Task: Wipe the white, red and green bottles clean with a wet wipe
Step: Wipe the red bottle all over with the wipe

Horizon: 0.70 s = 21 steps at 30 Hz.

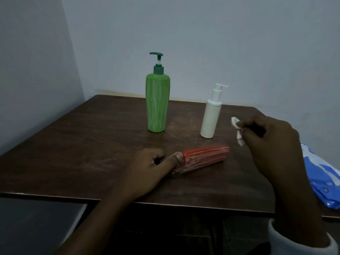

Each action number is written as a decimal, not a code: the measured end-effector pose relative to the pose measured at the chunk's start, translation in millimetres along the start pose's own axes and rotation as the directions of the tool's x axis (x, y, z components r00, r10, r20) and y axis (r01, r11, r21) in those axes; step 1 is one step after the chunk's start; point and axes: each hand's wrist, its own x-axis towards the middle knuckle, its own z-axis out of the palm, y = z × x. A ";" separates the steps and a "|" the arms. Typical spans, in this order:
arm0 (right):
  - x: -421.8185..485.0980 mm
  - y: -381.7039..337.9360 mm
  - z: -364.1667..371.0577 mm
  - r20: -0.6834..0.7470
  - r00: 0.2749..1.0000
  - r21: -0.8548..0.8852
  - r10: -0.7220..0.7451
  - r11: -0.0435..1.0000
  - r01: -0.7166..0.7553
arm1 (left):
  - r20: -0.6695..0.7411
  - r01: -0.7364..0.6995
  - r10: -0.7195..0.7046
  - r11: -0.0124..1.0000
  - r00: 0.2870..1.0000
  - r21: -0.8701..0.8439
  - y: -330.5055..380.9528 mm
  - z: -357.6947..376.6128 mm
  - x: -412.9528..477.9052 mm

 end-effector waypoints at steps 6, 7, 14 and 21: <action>-12.2 2.2 3.2 -0.003 1.000 0.112 -0.027 0.993 0.027 | -0.059 0.109 -0.103 0.987 0.993 0.114 -1.7 3.2 7.8; -12.4 4.3 3.2 -0.003 1.000 0.109 -0.029 0.994 0.029 | -0.068 0.120 -0.111 0.982 0.991 0.146 -1.2 3.9 8.0; -13.9 16.9 1.9 0.052 0.998 0.113 -0.028 0.993 0.022 | -0.169 0.171 -0.149 0.978 0.974 0.124 1.1 4.7 7.5; -20.0 16.8 9.8 0.145 0.987 0.096 -0.075 0.993 0.061 | 0.039 0.218 -0.227 0.963 0.973 0.157 9.1 -1.4 3.4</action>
